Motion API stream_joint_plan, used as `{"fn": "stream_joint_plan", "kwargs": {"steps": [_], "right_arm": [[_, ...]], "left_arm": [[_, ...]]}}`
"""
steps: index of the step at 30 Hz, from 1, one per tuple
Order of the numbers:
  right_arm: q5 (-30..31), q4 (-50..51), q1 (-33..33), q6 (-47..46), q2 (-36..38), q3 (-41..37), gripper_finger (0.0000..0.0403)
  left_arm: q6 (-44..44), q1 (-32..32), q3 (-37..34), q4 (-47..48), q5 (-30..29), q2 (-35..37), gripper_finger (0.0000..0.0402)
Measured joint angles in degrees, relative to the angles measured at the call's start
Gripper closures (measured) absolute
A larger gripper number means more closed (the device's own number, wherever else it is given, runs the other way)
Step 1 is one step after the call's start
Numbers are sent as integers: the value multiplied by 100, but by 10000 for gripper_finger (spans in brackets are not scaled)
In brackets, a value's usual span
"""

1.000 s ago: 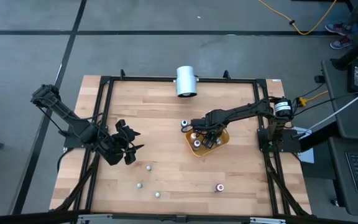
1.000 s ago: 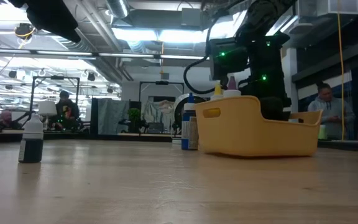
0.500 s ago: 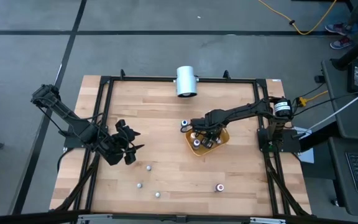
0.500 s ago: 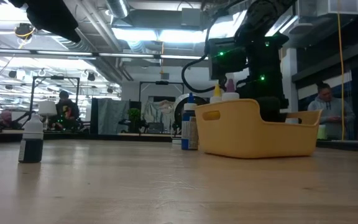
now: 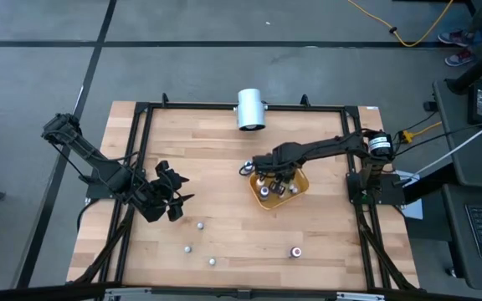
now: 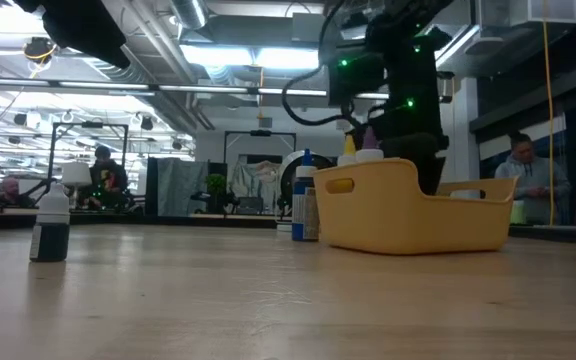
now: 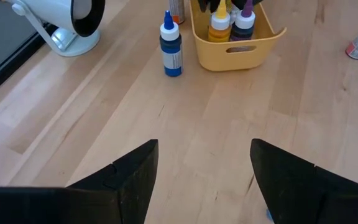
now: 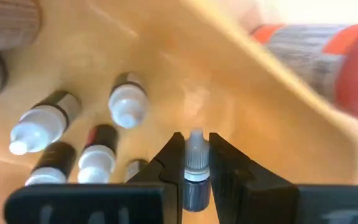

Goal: Pick & Place food coloring
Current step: Adjust the red food coloring bottle in the yellow bin

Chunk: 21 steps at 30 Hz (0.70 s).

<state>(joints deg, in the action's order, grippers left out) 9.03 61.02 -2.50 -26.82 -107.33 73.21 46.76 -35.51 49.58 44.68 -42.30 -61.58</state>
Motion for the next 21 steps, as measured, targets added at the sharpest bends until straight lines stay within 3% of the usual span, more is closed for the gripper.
{"fn": "stream_joint_plan", "kwargs": {"steps": [13,21], "right_arm": [[522,679,101,-138,165,500,349],[1495,452,556,-769,718,502,345]], "left_arm": [[2,0,0,0,0,0,153],[-44,-2,0,2,0,0,153]]}}
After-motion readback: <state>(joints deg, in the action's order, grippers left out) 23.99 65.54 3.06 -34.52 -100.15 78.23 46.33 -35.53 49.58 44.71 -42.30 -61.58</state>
